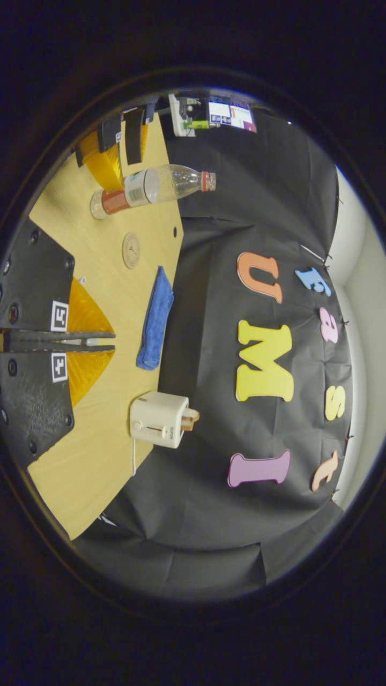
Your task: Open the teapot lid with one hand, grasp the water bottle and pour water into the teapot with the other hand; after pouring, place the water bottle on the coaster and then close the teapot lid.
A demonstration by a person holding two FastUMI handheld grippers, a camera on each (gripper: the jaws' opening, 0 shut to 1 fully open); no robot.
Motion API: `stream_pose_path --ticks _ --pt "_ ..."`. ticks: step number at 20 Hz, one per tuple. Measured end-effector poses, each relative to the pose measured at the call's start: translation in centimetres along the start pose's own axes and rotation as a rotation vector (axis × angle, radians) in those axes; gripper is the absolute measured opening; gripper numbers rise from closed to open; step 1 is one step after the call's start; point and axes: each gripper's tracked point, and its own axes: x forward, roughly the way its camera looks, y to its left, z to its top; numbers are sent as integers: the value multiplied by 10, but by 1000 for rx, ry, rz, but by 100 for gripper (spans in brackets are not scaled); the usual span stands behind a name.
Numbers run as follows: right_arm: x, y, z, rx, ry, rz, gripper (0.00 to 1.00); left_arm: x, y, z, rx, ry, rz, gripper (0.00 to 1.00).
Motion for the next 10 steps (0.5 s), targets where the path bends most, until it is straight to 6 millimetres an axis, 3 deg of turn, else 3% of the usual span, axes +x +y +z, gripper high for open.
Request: stream_pose_path --ticks 10 --pt "-4 -9 -2 3 8 -2 0 29 15 -10 14 20 26 99"
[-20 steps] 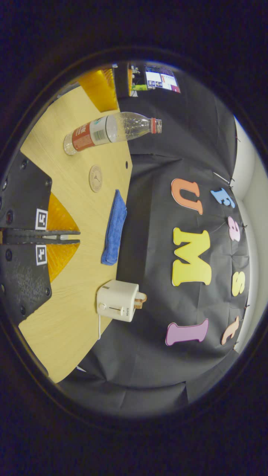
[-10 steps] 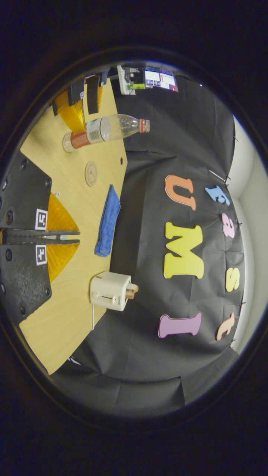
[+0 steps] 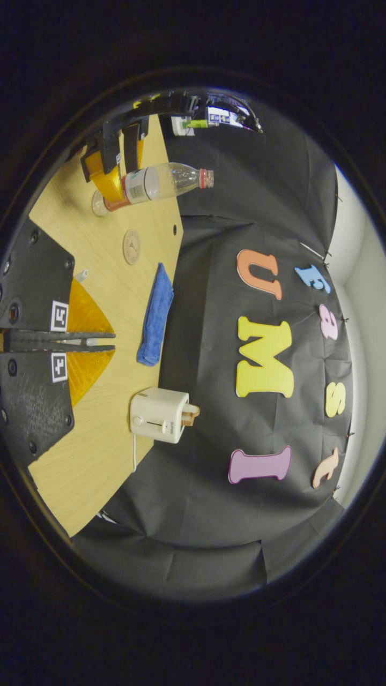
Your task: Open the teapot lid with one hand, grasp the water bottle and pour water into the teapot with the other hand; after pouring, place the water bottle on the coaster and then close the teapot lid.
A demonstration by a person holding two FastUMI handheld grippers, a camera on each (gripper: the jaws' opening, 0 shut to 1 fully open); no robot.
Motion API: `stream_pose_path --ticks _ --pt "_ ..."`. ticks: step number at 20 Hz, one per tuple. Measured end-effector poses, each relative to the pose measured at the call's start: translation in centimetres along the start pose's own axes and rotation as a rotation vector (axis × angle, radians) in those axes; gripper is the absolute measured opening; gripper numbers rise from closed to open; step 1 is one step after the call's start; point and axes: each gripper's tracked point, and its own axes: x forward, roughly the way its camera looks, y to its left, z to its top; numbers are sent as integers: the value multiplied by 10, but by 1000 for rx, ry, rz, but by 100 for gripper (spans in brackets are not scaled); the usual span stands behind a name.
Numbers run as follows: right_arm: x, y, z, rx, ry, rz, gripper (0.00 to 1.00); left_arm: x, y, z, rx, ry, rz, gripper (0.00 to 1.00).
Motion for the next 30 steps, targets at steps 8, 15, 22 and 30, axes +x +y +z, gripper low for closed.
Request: stream_pose_path --ticks 8,15,22,30 --pt "-7 -9 -4 17 2 1 0 8 1 4 66 2 -14 80" --pt "-11 -19 -5 54 6 9 0 -3 15 22 247 16 57 77" --pt "-21 -32 -7 68 4 11 0 -10 32 58 677 -32 166 76" --pt "-29 -53 -14 82 8 4 0 -1 13 66 1017 -28 158 76"
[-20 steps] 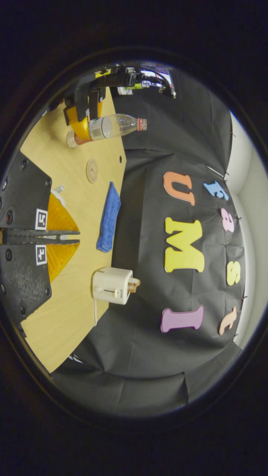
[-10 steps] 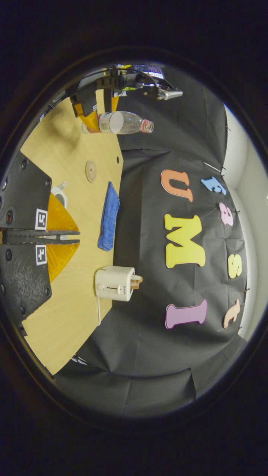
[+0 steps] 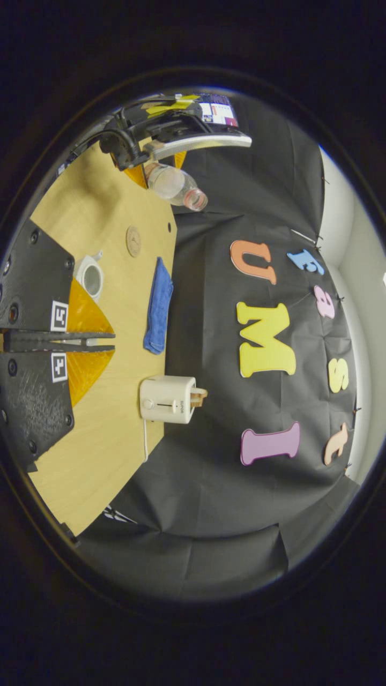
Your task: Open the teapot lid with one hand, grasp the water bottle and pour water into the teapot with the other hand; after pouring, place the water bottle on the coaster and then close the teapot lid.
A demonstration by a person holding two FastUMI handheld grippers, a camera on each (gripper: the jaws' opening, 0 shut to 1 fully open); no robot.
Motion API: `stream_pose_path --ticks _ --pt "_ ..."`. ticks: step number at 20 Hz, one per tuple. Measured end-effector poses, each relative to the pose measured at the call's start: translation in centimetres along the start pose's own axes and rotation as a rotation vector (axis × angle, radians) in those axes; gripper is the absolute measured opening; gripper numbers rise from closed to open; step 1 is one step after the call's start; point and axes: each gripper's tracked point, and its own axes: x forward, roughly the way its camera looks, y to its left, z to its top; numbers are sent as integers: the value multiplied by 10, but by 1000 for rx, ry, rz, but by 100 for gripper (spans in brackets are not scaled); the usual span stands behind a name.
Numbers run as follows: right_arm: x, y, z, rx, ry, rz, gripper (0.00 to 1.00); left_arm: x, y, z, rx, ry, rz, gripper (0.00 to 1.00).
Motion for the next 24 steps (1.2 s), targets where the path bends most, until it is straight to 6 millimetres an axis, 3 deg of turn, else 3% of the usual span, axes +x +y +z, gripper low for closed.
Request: stream_pose_path --ticks 3,4,6,10,16,17,18,24 --pt "-3 -9 -1 1 -3 -6 0 1 -2 3 110 11 -7 76" --pt "-4 -11 -3 1 -1 -6 0 -1 -5 5 143 12 -15 80" --pt "-5 -16 -3 3 -1 -9 0 -4 -10 9 209 9 -30 76" --pt "-6 -23 -7 15 5 -6 0 -1 -19 21 321 -9 -50 76" --pt "-9 -26 -11 24 9 3 0 -2 -33 31 456 -27 -78 76" --pt "-8 -25 -12 25 10 7 0 -2 -37 31 483 -29 -85 80" --pt "-9 -25 -12 27 10 11 0 0 -38 33 506 -31 -92 76" --pt "-9 -28 -16 38 13 14 0 -5 -44 38 596 -30 -107 75"
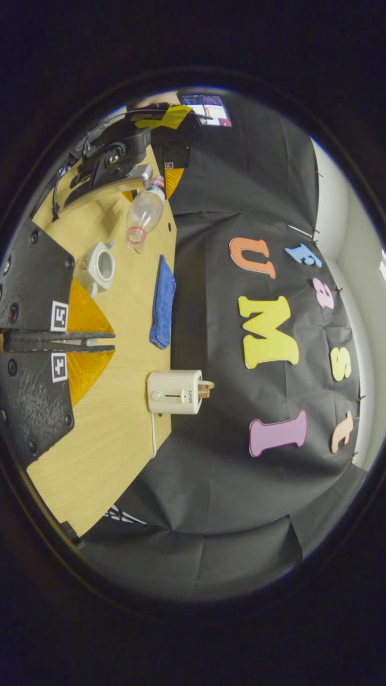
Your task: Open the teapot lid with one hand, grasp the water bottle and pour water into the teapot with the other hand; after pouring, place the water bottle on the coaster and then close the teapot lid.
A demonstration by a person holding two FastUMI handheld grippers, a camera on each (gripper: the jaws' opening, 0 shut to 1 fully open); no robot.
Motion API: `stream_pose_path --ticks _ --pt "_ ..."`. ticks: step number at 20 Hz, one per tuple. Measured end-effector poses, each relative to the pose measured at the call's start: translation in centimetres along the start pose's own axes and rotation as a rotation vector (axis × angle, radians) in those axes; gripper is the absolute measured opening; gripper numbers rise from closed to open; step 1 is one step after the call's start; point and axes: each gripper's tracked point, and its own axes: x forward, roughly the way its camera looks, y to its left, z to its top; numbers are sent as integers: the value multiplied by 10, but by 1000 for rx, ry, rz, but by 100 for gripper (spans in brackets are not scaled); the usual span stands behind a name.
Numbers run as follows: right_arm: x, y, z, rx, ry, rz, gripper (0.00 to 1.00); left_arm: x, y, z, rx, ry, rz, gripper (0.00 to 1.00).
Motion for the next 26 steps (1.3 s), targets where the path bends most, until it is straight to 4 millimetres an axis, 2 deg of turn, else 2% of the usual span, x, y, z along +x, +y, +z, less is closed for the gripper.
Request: stream_pose_path --ticks 12,19,21,23,25,26 --pt "-2 -1 -3 -1 0 4 0 0 -1 6 159 16 -28 76" --pt "-2 -5 -8 10 9 3 0 1 0 11 193 24 -25 76" --pt "-1 -5 -8 13 9 1 0 2 6 13 236 24 -4 76" --pt "-1 -5 -8 13 7 4 0 2 24 20 297 22 52 76" --pt "-2 -3 -9 13 9 8 0 5 22 16 270 27 39 75" --pt "-1 -4 -9 12 9 9 0 7 22 16 269 27 38 80"
